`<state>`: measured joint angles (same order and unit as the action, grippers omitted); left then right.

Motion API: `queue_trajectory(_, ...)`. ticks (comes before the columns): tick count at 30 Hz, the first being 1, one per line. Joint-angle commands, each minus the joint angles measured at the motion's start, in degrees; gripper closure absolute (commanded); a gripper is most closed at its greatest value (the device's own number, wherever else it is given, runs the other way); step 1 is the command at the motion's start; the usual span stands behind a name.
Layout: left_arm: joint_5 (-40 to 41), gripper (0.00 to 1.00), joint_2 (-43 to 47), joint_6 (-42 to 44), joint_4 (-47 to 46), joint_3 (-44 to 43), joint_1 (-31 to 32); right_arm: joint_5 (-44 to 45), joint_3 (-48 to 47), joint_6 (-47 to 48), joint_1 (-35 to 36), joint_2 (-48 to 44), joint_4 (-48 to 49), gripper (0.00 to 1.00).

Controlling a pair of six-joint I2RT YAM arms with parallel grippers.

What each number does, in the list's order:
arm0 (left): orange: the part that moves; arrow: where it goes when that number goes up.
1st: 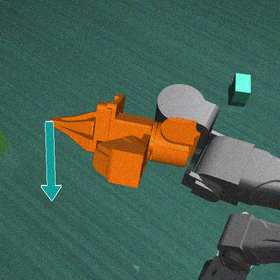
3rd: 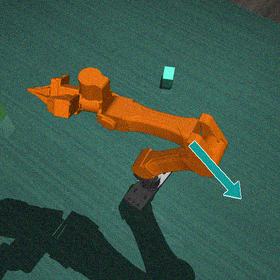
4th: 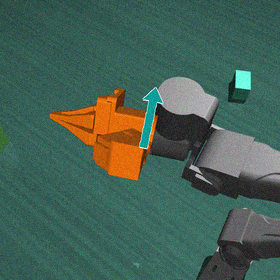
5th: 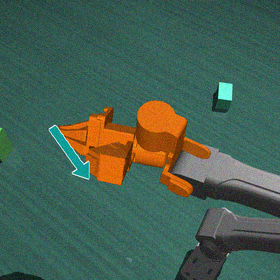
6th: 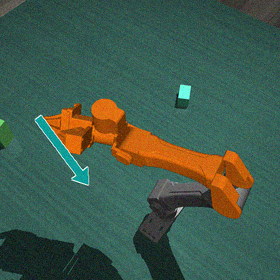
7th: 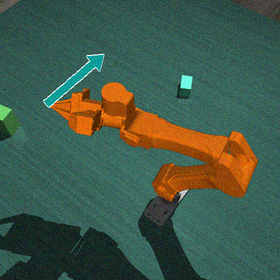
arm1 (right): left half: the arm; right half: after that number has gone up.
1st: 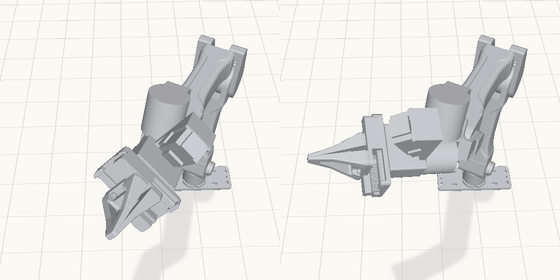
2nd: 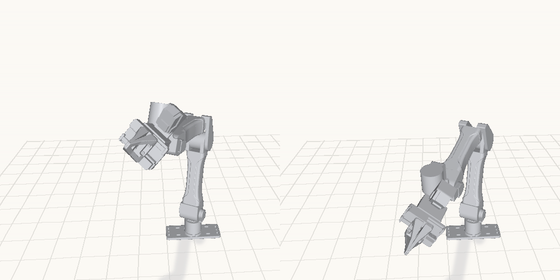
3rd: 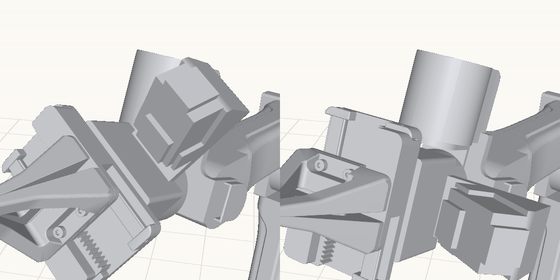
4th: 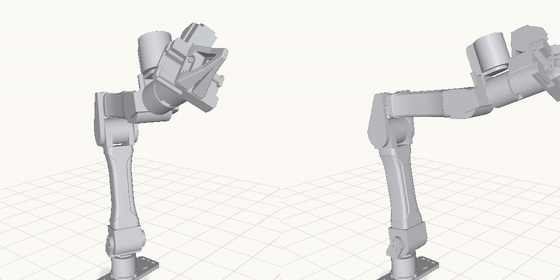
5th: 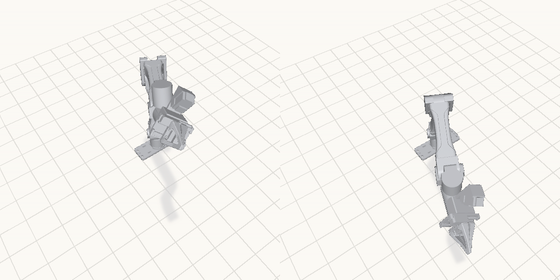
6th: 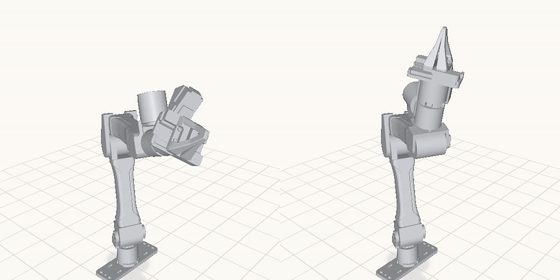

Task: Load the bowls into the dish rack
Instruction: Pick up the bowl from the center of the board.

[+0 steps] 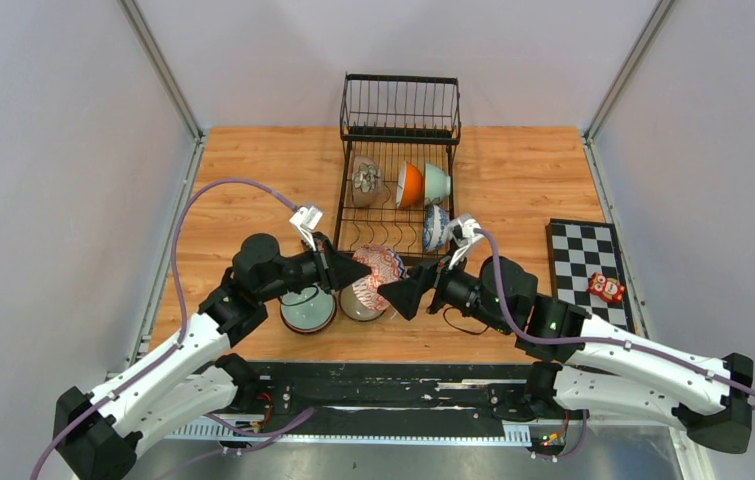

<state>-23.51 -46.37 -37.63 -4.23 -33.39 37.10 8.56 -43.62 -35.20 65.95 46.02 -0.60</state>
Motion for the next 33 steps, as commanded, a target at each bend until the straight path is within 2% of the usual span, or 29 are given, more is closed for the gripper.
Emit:
queue_trajectory(1,-2.77,1.00,2.29,-3.51,-9.36,1.62,-0.47,-1.45,0.98,-2.44,-0.13,-1.01,5.17,0.05)
queue_trajectory(11,-2.36,1.00,4.10,-5.44,-13.05,4.14,-0.63,-4.60,0.75,-4.64,-0.13,0.53,8.56,0.08)
queue_trajectory(33,0.44,1.00,6.73,-4.22,-12.30,4.51,-0.61,-7.39,3.22,-5.90,-0.16,-1.63,13.25,0.19)
